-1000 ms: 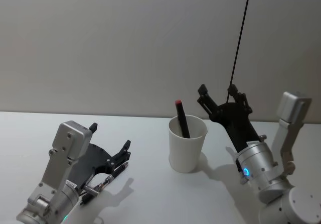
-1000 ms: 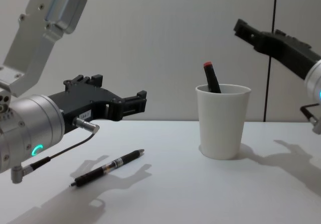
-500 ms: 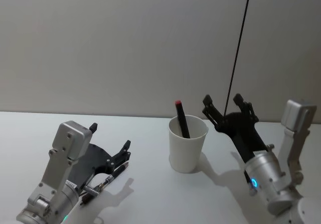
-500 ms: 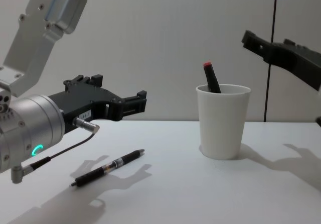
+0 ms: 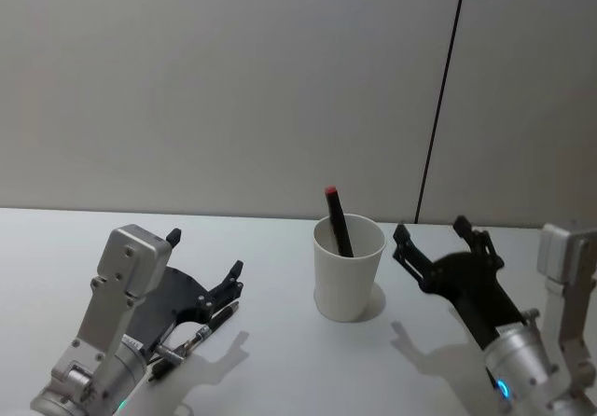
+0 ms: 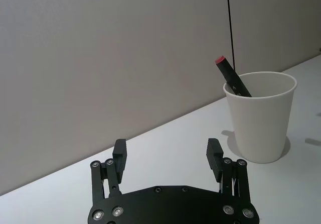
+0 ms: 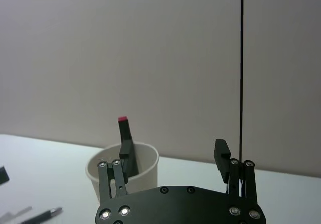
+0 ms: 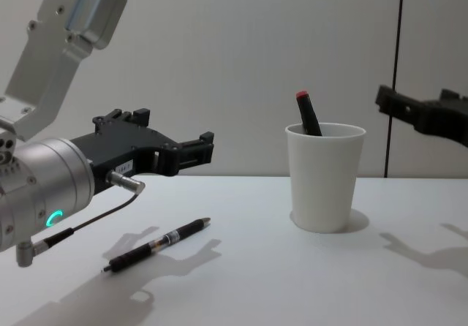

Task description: Place the pen into the pen holder.

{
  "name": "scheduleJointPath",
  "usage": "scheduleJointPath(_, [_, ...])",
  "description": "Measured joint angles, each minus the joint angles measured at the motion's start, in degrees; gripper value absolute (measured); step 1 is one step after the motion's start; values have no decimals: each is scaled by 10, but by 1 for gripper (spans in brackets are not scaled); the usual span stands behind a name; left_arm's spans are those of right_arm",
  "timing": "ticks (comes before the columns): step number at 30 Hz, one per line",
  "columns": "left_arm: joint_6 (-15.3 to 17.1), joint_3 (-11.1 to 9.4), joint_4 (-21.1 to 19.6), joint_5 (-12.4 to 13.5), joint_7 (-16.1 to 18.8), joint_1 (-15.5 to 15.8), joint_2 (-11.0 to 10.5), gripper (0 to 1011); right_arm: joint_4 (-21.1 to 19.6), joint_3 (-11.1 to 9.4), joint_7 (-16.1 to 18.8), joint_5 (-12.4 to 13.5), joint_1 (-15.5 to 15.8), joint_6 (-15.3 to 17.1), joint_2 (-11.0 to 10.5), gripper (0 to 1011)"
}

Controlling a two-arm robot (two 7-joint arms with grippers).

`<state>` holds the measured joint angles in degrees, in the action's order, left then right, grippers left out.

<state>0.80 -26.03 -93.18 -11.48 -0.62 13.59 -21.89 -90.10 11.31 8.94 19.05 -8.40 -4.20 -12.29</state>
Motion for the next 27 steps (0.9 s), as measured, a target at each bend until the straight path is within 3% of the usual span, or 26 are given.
scheduleJointPath(14, [0,0,0,0,0,0,0,1003,-91,14,-42,-21,75,50,-57,1001])
scheduleJointPath(27, [0,0,0,0,0,0,0,1003,-111,17,-51,-26,92,62,-70,1001])
